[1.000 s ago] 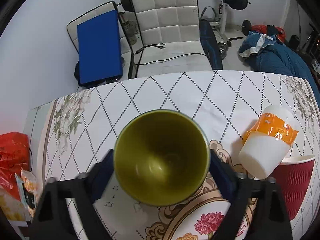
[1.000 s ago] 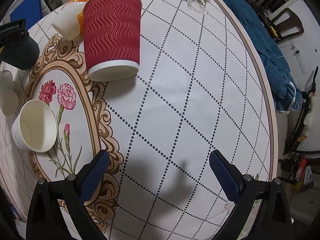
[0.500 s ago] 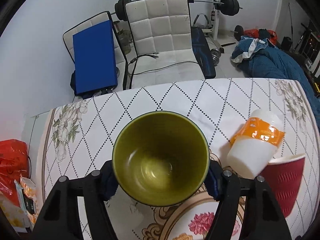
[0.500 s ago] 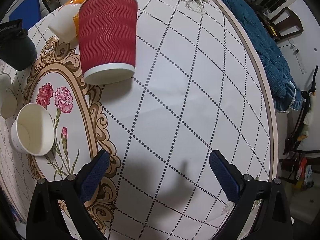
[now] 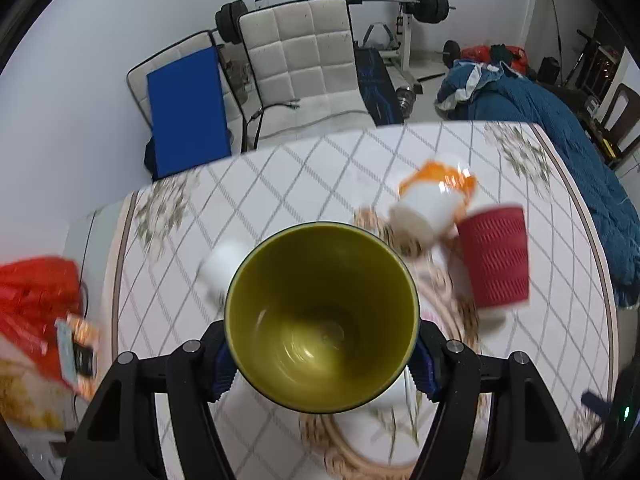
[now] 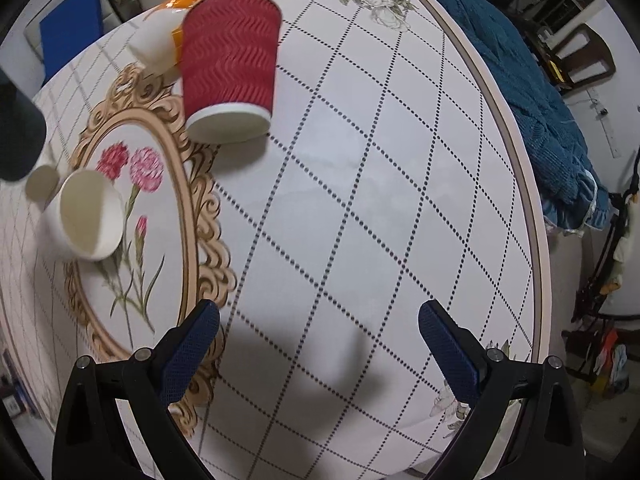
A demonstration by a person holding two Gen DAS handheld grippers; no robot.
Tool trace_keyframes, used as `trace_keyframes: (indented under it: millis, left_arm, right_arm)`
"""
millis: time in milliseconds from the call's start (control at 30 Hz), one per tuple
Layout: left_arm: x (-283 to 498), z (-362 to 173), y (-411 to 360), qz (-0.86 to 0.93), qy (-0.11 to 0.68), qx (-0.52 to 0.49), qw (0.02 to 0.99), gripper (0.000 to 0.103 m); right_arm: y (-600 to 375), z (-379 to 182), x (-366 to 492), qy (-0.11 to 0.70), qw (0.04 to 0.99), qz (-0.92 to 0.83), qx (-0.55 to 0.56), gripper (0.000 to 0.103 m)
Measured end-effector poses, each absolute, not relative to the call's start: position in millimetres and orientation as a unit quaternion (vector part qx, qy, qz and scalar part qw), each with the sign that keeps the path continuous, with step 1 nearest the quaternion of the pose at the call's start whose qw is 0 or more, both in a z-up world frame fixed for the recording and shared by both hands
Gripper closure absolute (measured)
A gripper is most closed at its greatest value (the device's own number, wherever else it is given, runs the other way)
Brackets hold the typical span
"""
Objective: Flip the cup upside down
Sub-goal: 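Lift the teal cup with the left gripper and rotate it rim-down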
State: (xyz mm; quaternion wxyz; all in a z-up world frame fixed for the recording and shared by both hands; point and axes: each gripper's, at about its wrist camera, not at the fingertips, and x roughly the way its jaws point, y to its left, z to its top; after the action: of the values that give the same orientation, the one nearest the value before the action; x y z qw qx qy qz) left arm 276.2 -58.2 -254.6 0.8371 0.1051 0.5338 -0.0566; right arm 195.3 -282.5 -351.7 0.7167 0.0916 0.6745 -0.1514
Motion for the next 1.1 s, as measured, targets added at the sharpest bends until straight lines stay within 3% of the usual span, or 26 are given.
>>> trace_keyframes:
  millis: [433, 667, 1100]
  left_arm:
    - [158, -257, -41, -0.004, 0.611, 0.062, 0.789, 0.036]
    - [114, -286, -38, -0.006, 0.687, 0.044, 0.725, 0.036]
    - [115, -366, -19, -0.027, 0.799, -0.004, 0.6, 0.036]
  right_arm:
    - [-279, -346, 132, 0.688, 0.723, -0.057, 0.036, 0.001]
    - [-280, -349, 112, 0.703, 0.711, -0.019, 0.012, 0.001]
    - [-275, -364, 129, 0.72, 0.694, -0.016, 0.007, 0.001]
